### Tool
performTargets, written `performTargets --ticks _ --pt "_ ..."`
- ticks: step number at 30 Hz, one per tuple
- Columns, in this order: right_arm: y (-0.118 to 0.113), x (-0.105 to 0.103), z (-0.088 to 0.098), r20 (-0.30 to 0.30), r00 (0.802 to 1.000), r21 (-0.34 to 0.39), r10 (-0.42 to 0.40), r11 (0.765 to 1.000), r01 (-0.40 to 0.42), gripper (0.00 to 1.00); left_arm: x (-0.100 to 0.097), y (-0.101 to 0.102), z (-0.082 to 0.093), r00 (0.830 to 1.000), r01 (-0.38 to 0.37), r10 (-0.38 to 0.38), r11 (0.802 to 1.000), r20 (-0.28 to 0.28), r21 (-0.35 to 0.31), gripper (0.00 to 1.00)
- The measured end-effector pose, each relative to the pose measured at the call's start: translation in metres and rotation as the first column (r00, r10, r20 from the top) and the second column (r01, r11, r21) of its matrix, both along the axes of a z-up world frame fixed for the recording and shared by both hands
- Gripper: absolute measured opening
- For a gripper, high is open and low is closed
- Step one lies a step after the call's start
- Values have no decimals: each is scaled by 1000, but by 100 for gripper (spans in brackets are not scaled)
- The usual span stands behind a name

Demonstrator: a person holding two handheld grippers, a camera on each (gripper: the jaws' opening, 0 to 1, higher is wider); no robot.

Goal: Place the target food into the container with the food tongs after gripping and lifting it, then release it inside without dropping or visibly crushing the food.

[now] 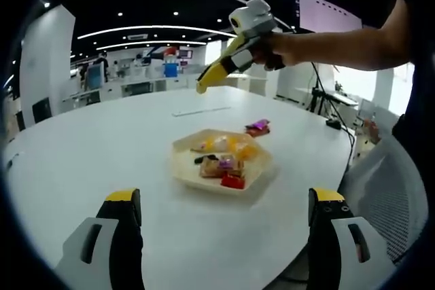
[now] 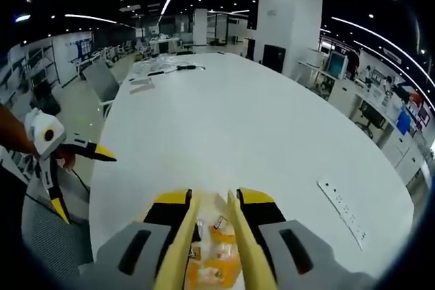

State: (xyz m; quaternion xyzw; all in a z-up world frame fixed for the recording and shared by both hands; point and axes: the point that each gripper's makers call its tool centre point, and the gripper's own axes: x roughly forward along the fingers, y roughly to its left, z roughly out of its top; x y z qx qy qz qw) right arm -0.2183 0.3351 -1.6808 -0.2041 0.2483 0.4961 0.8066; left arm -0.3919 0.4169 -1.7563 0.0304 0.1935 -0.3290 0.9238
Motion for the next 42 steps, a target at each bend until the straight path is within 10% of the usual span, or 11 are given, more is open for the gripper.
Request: performTargets --ticks 27,42 --pt "-63 -13 48 79 994 97 -73 993 65 27 -5 -8 -4 999 44 -44 999 -15 11 99" --pt "-145 -21 49 104 981 123 -163 981 150 26 -4 -7 -3 999 35 -35 999 -11 19 99"
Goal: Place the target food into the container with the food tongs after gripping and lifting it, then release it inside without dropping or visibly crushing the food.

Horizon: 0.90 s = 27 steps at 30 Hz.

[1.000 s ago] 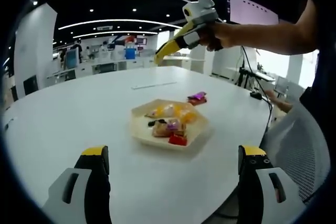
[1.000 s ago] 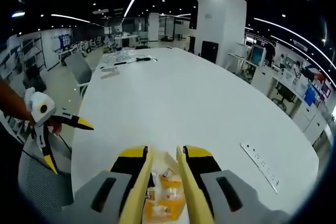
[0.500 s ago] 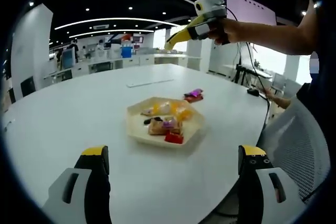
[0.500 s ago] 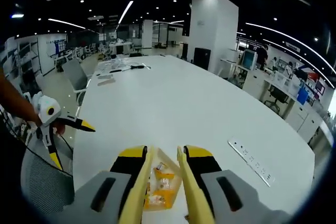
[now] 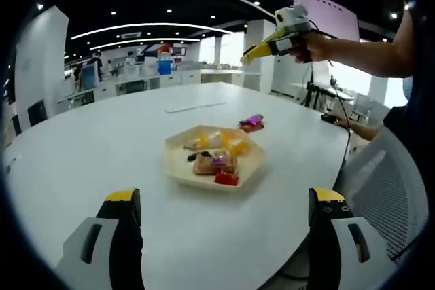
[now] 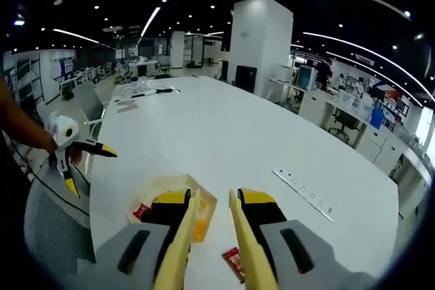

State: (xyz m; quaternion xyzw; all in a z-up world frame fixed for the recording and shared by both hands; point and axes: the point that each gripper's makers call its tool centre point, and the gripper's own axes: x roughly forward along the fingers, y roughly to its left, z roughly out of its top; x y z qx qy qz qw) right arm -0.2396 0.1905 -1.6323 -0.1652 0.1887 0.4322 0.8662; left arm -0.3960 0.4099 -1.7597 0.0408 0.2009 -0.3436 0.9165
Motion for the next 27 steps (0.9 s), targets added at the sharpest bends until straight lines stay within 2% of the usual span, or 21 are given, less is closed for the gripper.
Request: performTargets --ticks 9,21,27 --pt "-48 1 -6 4 999 -23 -50 998 50 27 0 0 0 1000 3 -3 1000 -1 0 99" --pt "-92 -1 -14 4 996 -40 -89 995 89 27 0 1 -3 1000 4 -3 1000 -5 12 99" --pt "-104 -3 -17 7 994 -32 -110 993 111 27 -1 0 -2 1000 3 -3 1000 -8 7 99"
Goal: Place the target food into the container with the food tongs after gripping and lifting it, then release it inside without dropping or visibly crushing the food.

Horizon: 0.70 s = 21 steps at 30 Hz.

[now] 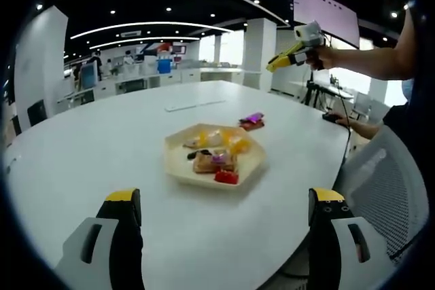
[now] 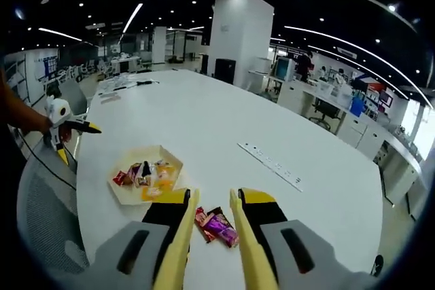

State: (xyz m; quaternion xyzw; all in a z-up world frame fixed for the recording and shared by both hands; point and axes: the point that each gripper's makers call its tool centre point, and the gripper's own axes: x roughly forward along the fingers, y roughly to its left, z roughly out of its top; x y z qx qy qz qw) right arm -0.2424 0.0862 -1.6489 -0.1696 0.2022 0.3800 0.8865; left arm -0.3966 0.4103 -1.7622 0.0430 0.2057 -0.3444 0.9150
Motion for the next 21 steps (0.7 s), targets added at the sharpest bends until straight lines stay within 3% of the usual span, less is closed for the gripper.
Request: performTargets --ticks 21 --pt "-10 1 -3 -1 1000 5 -11 1000 11 28 1 0 1 1000 -6 6 1000 5 2 99"
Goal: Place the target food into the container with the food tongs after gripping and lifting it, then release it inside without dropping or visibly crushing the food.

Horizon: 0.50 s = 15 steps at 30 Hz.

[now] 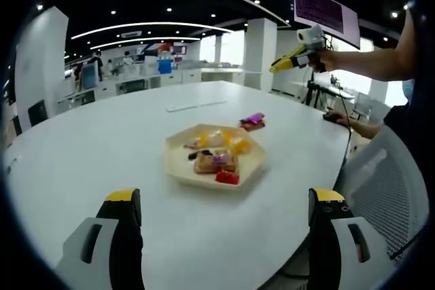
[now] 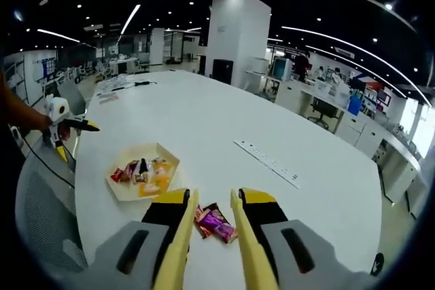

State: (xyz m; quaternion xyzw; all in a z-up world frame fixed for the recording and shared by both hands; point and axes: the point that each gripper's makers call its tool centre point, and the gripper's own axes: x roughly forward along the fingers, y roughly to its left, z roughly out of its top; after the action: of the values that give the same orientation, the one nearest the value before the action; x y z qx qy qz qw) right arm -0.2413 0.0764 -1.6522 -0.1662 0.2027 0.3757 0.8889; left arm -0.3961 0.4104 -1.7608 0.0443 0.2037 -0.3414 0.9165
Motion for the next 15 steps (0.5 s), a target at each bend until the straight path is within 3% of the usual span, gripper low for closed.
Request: performTargets --ticks 15 --pt "2 6 -4 5 1000 -4 13 1000 -13 28 1 2 0 1000 -8 8 1000 1 -8 99"
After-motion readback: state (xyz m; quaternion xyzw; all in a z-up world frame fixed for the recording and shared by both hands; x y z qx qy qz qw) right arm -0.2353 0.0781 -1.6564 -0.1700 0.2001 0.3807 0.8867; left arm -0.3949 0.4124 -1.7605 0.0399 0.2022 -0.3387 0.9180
